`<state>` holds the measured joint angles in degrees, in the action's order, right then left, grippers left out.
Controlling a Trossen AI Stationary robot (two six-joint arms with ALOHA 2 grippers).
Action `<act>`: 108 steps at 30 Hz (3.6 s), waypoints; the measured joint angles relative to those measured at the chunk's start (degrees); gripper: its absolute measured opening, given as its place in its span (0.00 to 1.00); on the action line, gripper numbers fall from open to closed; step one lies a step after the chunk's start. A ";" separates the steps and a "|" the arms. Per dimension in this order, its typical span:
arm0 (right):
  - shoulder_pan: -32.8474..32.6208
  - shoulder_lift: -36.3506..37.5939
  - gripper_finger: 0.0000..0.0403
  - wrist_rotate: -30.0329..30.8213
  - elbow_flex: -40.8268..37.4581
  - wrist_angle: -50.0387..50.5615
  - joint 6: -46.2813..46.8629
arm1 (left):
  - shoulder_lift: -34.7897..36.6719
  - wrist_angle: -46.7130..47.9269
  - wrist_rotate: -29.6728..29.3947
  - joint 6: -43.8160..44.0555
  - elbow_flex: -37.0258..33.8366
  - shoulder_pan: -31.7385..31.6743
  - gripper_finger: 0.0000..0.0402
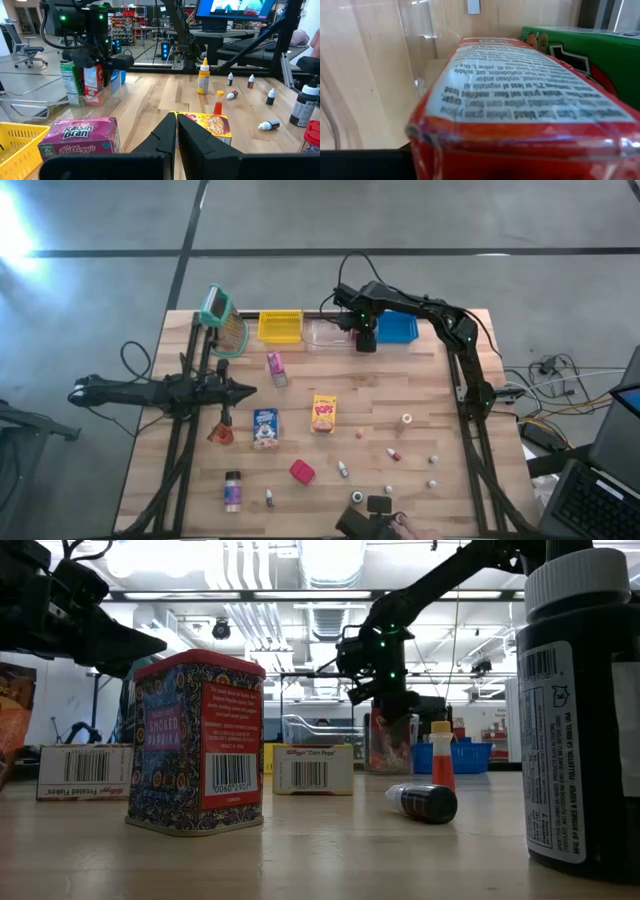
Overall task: Pick & Place Kitchen Items
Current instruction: Put the red cereal box into the transparent bin, then put the purple cereal box into the transparent bin
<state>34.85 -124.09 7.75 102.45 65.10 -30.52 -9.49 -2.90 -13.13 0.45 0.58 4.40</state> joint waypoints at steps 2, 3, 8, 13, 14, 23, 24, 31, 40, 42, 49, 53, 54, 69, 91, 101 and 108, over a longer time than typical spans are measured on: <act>0.00 0.00 0.43 -0.02 -0.04 -0.02 0.10 | 0.02 -0.01 0.01 0.00 0.00 0.02 0.06; 0.00 0.00 0.43 -0.02 -0.06 -0.08 0.17 | 0.00 0.00 -0.01 0.00 0.00 0.02 0.06; -0.02 -0.02 0.49 -0.02 -0.09 -0.08 0.54 | 0.02 0.00 0.00 0.00 0.00 0.00 0.06; -0.14 0.21 0.56 -0.04 -0.12 0.13 0.24 | 0.01 0.00 -0.02 0.00 0.00 0.02 0.06; -0.28 0.30 0.57 -0.04 -0.11 0.30 0.24 | 0.00 0.00 -0.02 0.00 -0.02 0.00 0.06; -0.72 2.84 0.62 0.90 1.41 1.19 0.95 | 0.00 -0.02 -0.02 -0.02 -0.02 0.00 0.06; -0.72 2.86 0.62 1.43 1.79 2.04 1.28 | 0.02 -0.02 -0.01 0.00 0.00 0.00 0.06; -2.12 3.75 0.64 2.55 6.98 6.01 2.73 | 0.02 -0.02 -0.01 0.00 0.00 0.00 0.06; -7.04 4.85 0.57 2.91 18.08 12.92 6.77 | 0.00 -0.02 -0.01 0.00 0.00 0.02 0.06; -8.78 4.85 0.56 2.85 20.72 14.63 7.98 | 0.01 -0.02 -0.02 0.00 -0.01 0.01 0.06; -13.78 4.87 0.53 2.78 27.54 19.51 11.94 | 0.02 0.00 0.00 0.00 0.00 0.02 0.06; -15.81 4.90 0.51 2.77 30.54 22.32 15.36 | 0.02 -0.02 -0.01 0.00 0.00 0.01 0.06; -16.15 4.90 0.51 2.75 31.16 23.24 16.35 | 0.02 -0.02 -0.01 0.00 -0.02 0.01 0.06; -19.09 5.28 0.39 2.34 32.15 23.66 26.08 | 0.02 -0.02 0.01 0.00 -0.02 0.00 0.06; -20.28 4.98 0.20 2.35 32.00 0.16 18.59 | 0.00 -0.02 -0.01 0.00 0.00 0.00 0.06; -21.00 5.12 0.21 2.27 31.98 9.36 27.05 | 0.01 -0.01 0.00 -0.02 -0.01 0.00 0.06; -21.76 8.28 0.25 1.86 29.23 24.06 35.29 | 0.02 0.00 0.01 0.00 0.00 0.02 0.06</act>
<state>13.09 -115.81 9.61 131.68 89.16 4.77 -9.47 -2.90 -13.13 0.44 0.58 4.43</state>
